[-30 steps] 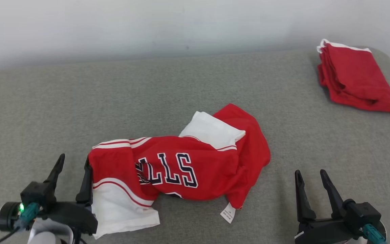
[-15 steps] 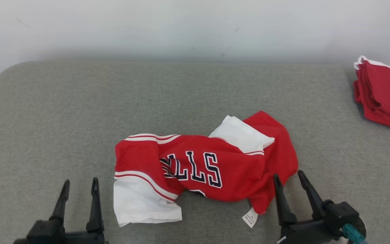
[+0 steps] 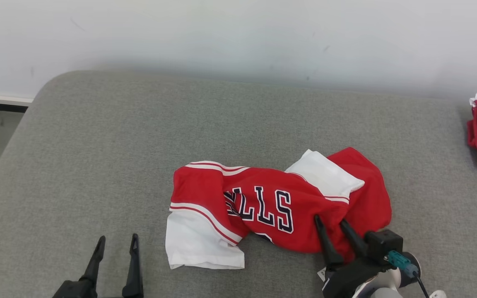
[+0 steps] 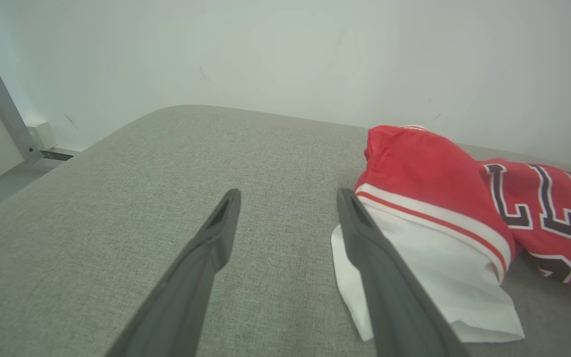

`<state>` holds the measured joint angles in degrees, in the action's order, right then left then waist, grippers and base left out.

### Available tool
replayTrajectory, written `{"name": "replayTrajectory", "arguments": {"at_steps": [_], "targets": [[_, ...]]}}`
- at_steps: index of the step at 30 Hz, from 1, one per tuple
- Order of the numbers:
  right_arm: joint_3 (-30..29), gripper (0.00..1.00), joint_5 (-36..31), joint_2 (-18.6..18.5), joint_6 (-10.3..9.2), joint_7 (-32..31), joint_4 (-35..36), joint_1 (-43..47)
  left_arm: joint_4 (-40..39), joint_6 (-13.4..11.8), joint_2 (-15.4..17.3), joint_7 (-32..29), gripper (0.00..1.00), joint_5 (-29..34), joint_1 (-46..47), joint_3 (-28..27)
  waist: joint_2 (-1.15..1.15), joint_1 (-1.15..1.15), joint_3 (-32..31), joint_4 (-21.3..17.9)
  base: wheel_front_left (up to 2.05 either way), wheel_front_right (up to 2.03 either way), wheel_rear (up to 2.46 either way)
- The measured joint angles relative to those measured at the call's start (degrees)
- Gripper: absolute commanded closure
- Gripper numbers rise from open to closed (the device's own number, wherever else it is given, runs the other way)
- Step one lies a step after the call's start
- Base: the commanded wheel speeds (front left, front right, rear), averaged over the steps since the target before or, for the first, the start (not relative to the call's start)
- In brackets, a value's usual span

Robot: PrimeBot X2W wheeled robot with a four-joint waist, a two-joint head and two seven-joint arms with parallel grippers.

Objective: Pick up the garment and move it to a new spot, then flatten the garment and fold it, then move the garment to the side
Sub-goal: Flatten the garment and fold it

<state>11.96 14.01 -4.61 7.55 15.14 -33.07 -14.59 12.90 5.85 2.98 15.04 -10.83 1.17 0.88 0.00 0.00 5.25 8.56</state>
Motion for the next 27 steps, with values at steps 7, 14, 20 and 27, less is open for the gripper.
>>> {"name": "replayTrajectory", "arguments": {"at_steps": [7,14,20,27], "targets": [[0.6,1.0,-0.7,-2.9,0.01,0.0,1.5,-3.5,0.3,-0.1,0.0,0.0,0.0,-1.4,0.0,1.0,0.0,0.0,-0.8,1.2,0.0,0.0,0.0],[4.5,1.0,-3.3,-7.9,0.01,0.0,2.6,-11.9,0.9,-0.6,0.0,0.0,0.0,-2.9,0.0,3.6,0.0,0.0,-0.3,2.7,0.0,0.0,0.0],[10.4,1.0,-4.1,-11.8,0.01,-1.5,-0.3,-22.1,1.7,-0.8,-0.1,0.0,0.0,-4.1,0.6,6.7,0.0,0.0,0.3,5.0,0.0,0.0,0.0],[19.0,1.0,-3.0,-15.3,0.01,-4.1,-8.0,-37.0,2.0,-1.7,0.0,0.0,0.0,-6.8,2.2,11.4,0.0,0.0,2.0,9.3,0.0,0.0,0.0]]}}
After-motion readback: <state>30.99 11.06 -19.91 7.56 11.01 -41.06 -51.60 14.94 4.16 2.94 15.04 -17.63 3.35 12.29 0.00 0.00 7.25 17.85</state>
